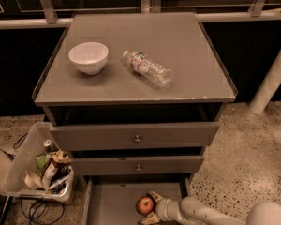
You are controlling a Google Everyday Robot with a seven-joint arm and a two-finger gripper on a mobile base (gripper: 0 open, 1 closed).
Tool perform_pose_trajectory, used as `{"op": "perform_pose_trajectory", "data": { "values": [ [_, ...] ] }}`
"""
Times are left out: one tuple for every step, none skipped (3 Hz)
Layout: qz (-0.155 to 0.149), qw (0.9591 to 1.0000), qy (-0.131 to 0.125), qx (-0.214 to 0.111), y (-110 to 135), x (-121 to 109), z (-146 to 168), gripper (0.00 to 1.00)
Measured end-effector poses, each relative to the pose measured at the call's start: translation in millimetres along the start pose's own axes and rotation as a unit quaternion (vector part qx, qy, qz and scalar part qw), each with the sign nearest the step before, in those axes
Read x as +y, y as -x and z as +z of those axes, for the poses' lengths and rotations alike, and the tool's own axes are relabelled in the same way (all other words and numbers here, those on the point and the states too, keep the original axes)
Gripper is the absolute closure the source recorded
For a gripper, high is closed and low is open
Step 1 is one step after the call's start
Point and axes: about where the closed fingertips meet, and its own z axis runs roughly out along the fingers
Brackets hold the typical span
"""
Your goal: Pick apple from bottom drawer and place on counter
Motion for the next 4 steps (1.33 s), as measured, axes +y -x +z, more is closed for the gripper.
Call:
{"op": "perform_pose_trajectory", "data": {
  "values": [
    [0.000, 1.0000, 0.000, 0.000, 0.0, 0.1, 0.1, 0.43],
    [0.000, 1.0000, 0.000, 0.000, 0.0, 0.1, 0.1, 0.65],
    [0.004, 1.0000, 0.008, 0.002, 1.5, 0.7, 1.3, 0.88],
    [0.003, 0.9996, 0.028, 0.007, 11.6, -1.8, -8.3, 1.00]
  ]
}}
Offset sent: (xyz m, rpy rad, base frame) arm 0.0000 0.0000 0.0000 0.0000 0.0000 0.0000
